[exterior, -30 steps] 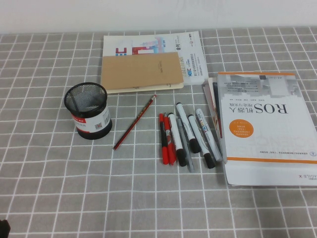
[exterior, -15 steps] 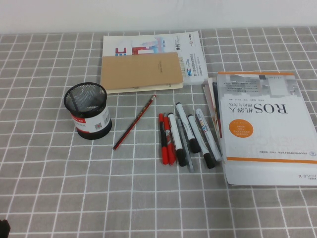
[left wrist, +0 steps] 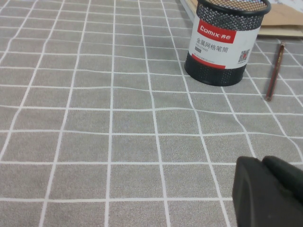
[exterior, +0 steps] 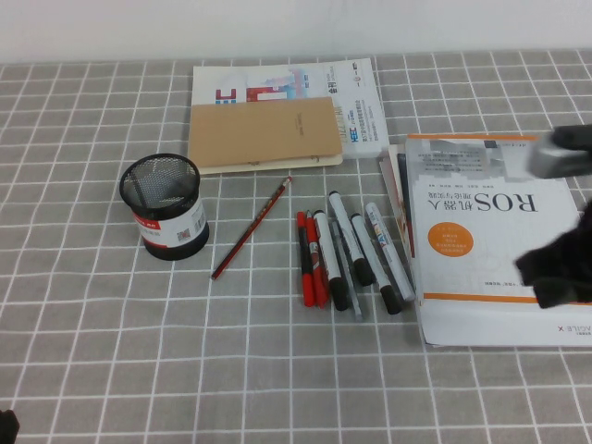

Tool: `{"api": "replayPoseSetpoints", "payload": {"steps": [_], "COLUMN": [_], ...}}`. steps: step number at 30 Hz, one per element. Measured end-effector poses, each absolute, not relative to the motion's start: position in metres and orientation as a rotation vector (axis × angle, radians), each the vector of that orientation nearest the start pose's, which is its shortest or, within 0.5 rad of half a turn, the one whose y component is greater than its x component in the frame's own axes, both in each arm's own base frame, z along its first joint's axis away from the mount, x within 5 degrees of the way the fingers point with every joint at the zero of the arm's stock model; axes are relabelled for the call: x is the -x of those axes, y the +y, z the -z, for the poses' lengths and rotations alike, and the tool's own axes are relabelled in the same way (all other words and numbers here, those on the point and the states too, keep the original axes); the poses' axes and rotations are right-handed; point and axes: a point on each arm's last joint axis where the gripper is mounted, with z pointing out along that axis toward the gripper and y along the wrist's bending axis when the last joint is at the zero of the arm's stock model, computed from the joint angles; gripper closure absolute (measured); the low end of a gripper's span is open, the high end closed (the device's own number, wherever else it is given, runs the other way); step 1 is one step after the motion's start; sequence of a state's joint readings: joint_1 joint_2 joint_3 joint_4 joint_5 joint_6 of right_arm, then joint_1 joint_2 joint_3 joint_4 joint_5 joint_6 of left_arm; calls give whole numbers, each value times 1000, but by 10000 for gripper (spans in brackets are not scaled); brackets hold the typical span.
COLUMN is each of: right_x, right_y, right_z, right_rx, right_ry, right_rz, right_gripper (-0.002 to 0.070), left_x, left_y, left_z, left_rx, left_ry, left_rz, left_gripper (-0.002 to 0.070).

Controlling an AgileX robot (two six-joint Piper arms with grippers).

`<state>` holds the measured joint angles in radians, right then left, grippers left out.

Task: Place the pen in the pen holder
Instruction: Pick up the pen on the table

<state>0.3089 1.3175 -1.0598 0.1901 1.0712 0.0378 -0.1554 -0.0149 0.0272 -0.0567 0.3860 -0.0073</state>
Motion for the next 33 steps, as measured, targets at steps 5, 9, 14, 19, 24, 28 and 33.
{"api": "replayPoseSetpoints", "payload": {"steps": [5,9,14,19,24,28,33], "right_x": [-265,-288,-326,-356,-378,-388,-394], "right_y": [126,156,190,218,233,239,241], "right_z": [-298,-302,-297,-290,-272,-249,-224], "right_rx": [426,496,558,582,586,597,640], "right_ry": [2834,2832,2839,2797,2800,2835,2873], "right_rz": [-214,-151,-73,-79,-81,-54,3], "right_gripper": [689,689,680,562,380,360,358], "left_x": [-51,-51,-51,-51,-51,-51,-51], "left_y": [-10,-10,-10,-10,-10,-10,-10], "left_z": [-170,-170,-170,-170,-170,-170,-170], "left_rx": [-105,-105,-105,-105,-105,-105,-105], "left_ry": [1882,1882,1882,1882,1882,1882,1882], "left_rz": [168,168,168,168,168,168,168], "left_gripper": [680,680,680,680,680,680,680]}}
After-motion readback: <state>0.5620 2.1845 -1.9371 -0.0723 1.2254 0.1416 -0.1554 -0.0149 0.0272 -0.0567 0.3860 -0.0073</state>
